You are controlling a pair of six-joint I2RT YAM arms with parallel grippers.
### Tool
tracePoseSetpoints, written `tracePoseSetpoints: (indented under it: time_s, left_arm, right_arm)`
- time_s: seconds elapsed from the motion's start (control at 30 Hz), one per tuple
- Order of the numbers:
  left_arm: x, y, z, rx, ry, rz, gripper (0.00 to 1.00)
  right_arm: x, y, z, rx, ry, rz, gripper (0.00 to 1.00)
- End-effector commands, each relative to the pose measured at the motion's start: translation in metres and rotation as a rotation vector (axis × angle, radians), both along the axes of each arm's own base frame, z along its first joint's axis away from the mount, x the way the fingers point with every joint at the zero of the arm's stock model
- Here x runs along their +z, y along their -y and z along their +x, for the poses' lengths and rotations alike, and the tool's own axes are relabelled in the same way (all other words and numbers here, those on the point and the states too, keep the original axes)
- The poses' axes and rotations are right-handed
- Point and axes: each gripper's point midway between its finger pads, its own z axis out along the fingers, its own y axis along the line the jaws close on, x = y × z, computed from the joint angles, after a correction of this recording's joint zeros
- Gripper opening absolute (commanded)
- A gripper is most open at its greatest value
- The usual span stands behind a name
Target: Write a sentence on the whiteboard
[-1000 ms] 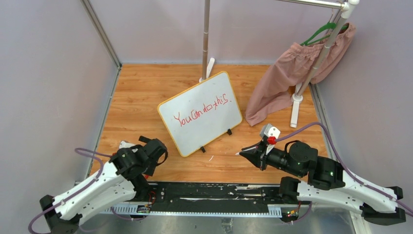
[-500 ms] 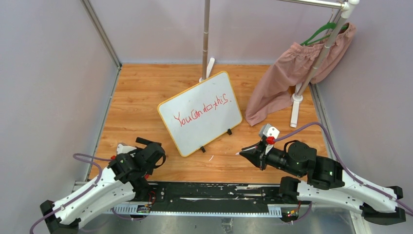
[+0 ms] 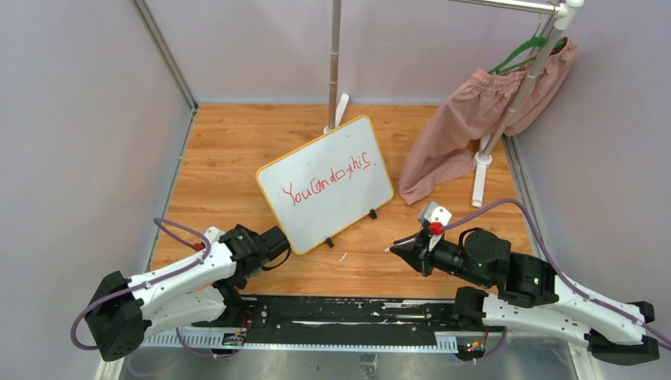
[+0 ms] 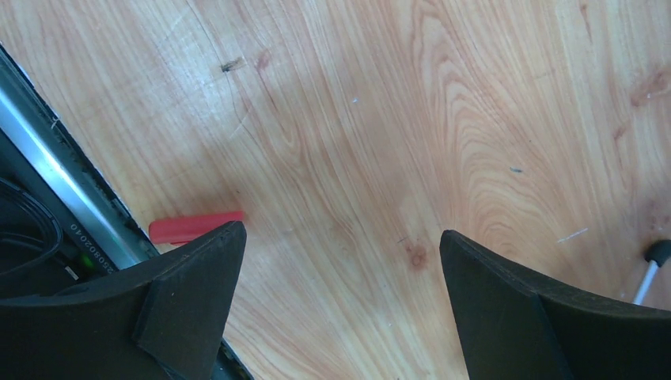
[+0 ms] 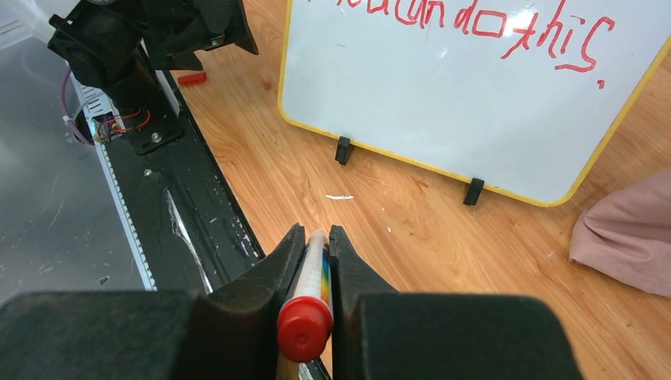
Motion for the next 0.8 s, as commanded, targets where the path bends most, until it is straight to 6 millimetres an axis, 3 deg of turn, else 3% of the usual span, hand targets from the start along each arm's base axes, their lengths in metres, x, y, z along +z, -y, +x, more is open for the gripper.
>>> tracePoseSetpoints:
  time_s: [0.0,0.13,0.23,0.47,0.77]
  left_arm:
    - [0.003,-0.023,-0.03,0.2,-0.041,-0.019,1.0]
    - [0.002,-0.014,-0.04,0.2,-0.083,-0.092,1.0]
    - [-0.006,-0.006,-0.058,0.195,-0.207,-0.105,1.0]
    - [-0.014,-0.009,-0.074,0.247,-0.363,0.02,1.0]
    - [-0.012,-0.01,-0.084,0.271,-0.411,0.017,1.0]
  right_arm:
    - [0.002,0.005,0.002,-0.011,0.025,-0.01,0.0]
    - [0.002,0.004,0.002,-0.002,0.032,-0.018,0.0]
    - [0.001,0.004,0.003,-0.003,0.035,-0.015,0.0]
    - [0.002,0.007,0.002,-0.006,0.042,-0.005,0.0]
    - [0.001,0.006,0.002,0.0,0.043,-0.009,0.0]
